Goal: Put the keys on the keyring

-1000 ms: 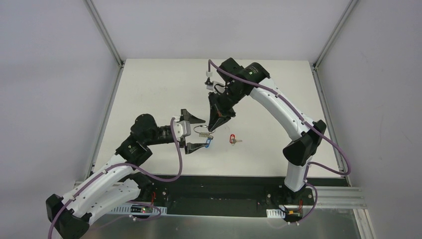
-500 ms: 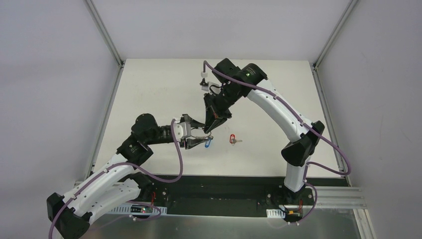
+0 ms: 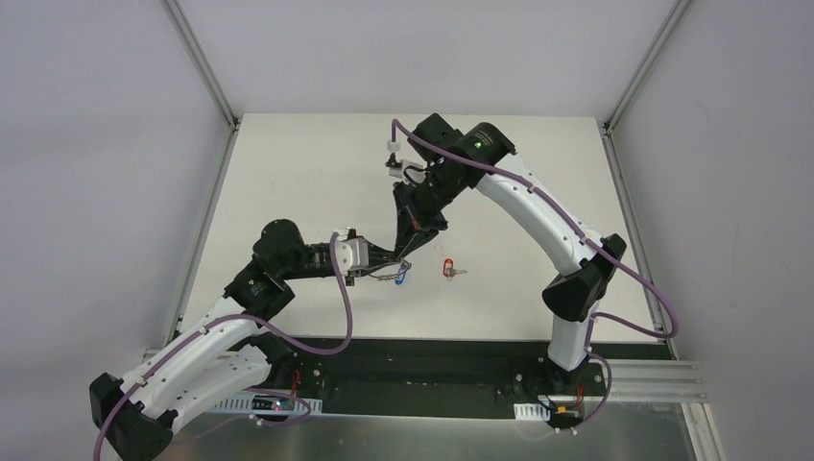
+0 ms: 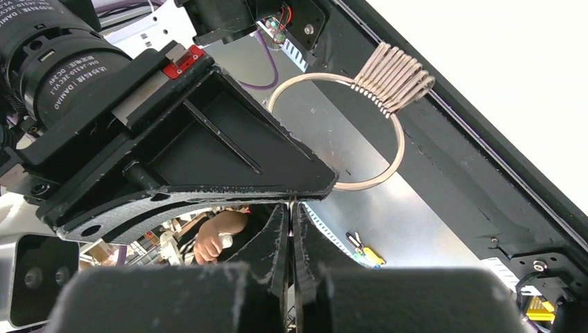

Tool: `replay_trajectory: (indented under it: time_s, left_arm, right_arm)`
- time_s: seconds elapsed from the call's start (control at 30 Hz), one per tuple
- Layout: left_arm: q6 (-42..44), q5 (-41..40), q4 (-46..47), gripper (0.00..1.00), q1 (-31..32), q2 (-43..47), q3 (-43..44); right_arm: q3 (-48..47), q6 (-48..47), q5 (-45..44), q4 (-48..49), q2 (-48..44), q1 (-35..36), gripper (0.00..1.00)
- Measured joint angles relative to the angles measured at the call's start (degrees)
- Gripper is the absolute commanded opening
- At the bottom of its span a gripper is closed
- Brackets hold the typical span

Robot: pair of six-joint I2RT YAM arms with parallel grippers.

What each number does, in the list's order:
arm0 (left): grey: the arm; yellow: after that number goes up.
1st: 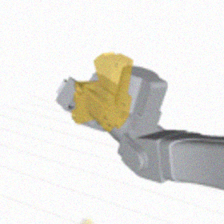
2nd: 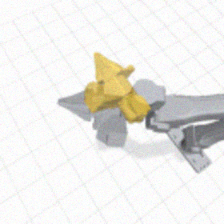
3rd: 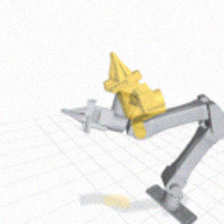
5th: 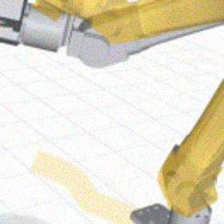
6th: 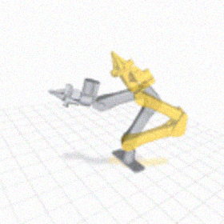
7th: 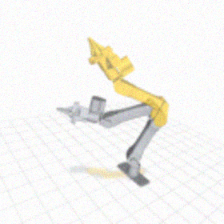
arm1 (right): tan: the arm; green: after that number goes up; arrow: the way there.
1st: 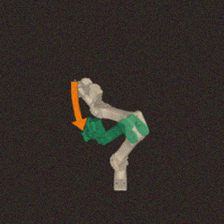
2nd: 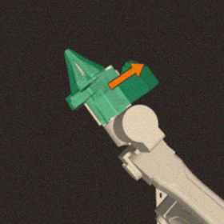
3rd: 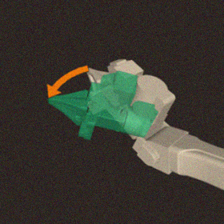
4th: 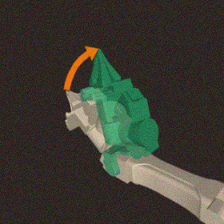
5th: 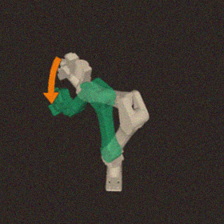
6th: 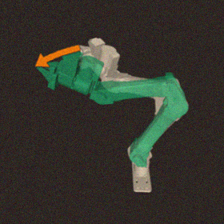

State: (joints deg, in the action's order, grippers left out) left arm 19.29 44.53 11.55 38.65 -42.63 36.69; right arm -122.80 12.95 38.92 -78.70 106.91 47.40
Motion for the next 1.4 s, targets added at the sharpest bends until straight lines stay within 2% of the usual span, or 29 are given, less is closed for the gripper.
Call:
replay_trajectory:
  time_s: [0.17, 0.2, 0.23, 0.3, 0.4, 0.5, 0.53, 0.57, 0.6, 0.73, 0.9, 1.0, 1.17, 1.4]
  left_arm:
    - [-1.88, -0.9, 0.07, 0.0, 0.02, 0.02, -0.02]
    - [-2.47, -1.6, 0.44, 0.0, 0.04, 0.02, -0.09]
    - [-3.21, -2.01, 0.87, 0.0, 0.04, 0.04, -0.11]
    - [-4.57, -3.48, 1.92, 0.0, 0.17, 0.5, -0.5]
    - [-6.91, -4.74, 2.86, 0.0, 0.42, 0.98, -0.87]
    - [-10.64, -5.81, 4.46, 0.0, 0.42, 0.98, -0.96]
    - [-12.07, -6.05, 5.03, 0.0, 0.42, 0.98, -1.01]
    - [-13.29, -6.27, 5.64, 0.0, 0.42, 0.98, -1.09]
    - [-14.99, -6.71, 6.49, 0.0, 0.42, 0.96, -1.29]
    - [-21.7, -9.6, 8.66, 0.0, 0.42, 0.5, -1.64]
    - [-30.1, -15.23, 8.11, 0.0, 0.42, -1.42, -1.25]
    - [-33.97, -19.26, 6.58, 0.0, 0.42, -1.84, -0.72]
    - [-38.56, -27.17, 2.58, 0.0, 0.42, 0.85, -0.42]
    - [-42.16, -36.65, -7.65, 0.0, 0.42, 4.76, 4.74]
  right_arm:
    - [0.04, 0.52, -0.83, 0.81, -0.24, 0.17, 0.21]
    - [0.22, 0.7, -1.22, 1.77, -0.55, 0.2, 0.33]
    - [0.59, 0.92, -1.64, 3.02, -1.05, 0.28, 0.38]
    - [1.22, 1.57, -2.82, 5.46, -2.58, 0.57, 0.47]
    - [2.25, 1.64, -5.35, 9.07, -6.03, 0.9, 0.52]
    - [3.91, 1.73, -9.4, 12.24, -10.56, 0.92, 0.68]
    - [5.03, 1.79, -11.23, 13.7, -12.35, 0.92, 0.76]
    - [6.25, 1.95, -12.81, 15.08, -13.92, 0.92, 0.93]
    - [8.57, 2.01, -14.84, 17.49, -16.22, 0.92, 0.98]
    - [20.7, 3.32, -21.86, 27.15, -26.86, 0.22, 0.99]
    - [31.8, 6.43, -22.77, 36.06, -36.15, -6.19, 0.99]
    - [35.15, 6.6, -21.27, 39.1, -37.31, -9.03, 0.99]
    - [41.27, 4.92, -20.17, 40.83, -37.35, -9.22, 0.96]
    - [50.03, 3.58, -27.65, 40.92, -36.5, -9.29, 0.85]
